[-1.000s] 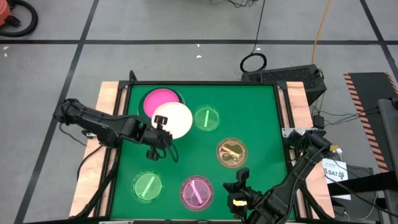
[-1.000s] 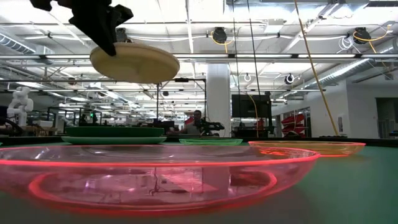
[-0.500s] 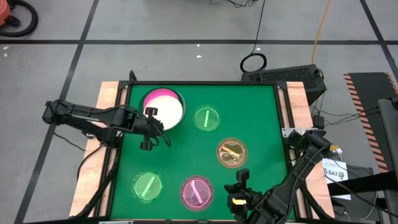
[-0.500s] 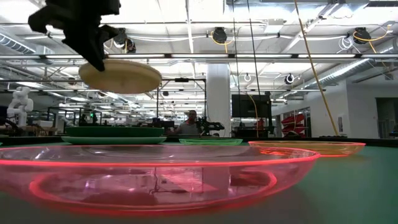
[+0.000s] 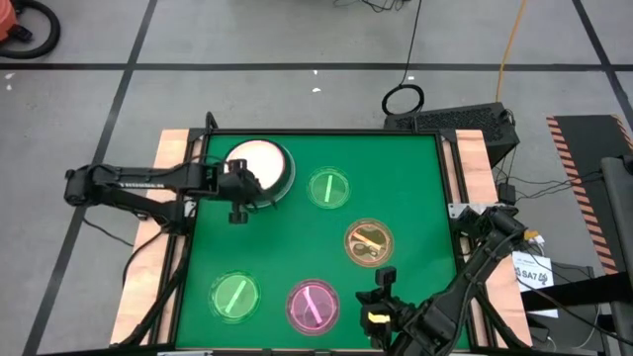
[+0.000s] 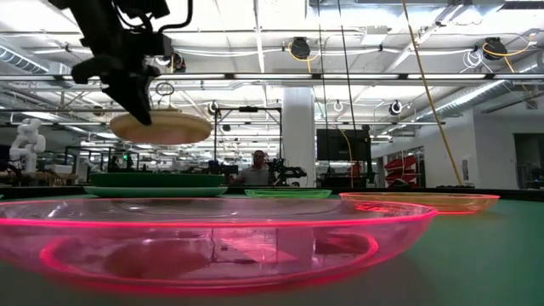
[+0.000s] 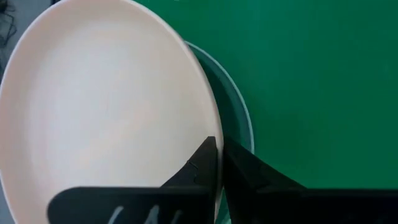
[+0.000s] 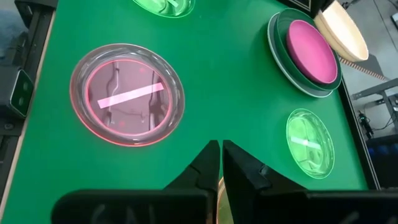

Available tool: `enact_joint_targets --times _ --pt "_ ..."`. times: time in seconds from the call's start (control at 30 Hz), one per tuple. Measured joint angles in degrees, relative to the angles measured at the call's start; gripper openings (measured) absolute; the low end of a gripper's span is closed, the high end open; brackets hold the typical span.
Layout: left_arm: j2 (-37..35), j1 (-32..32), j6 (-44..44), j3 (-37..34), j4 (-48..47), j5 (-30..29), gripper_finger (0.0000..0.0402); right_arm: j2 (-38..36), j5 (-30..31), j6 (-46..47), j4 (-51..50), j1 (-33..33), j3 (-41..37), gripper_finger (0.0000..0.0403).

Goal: Stack plastic plates
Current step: Stack the white plate on the pink plate

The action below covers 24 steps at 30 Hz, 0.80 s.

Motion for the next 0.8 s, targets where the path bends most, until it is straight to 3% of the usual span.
enact_joint_targets --times 0.13,0.33,0.8 --pt "0.0 4.51 1.49 -1.9 3.47 4.52 0.0017 0.0 -0.01 -0.09 -0.01 -0.01 0.0 0.0013" --pt "0.02 9.86 2.07 -4.2 6.03 4.61 0.0017 0.0 -0.01 -0.29 -0.03 0.01 0.0 0.0013" --pt "0.04 15.07 0.4 -4.41 9.62 10.66 0.0017 0.02 -0.01 -1.06 -0.01 0.01 0.0 0.0013"
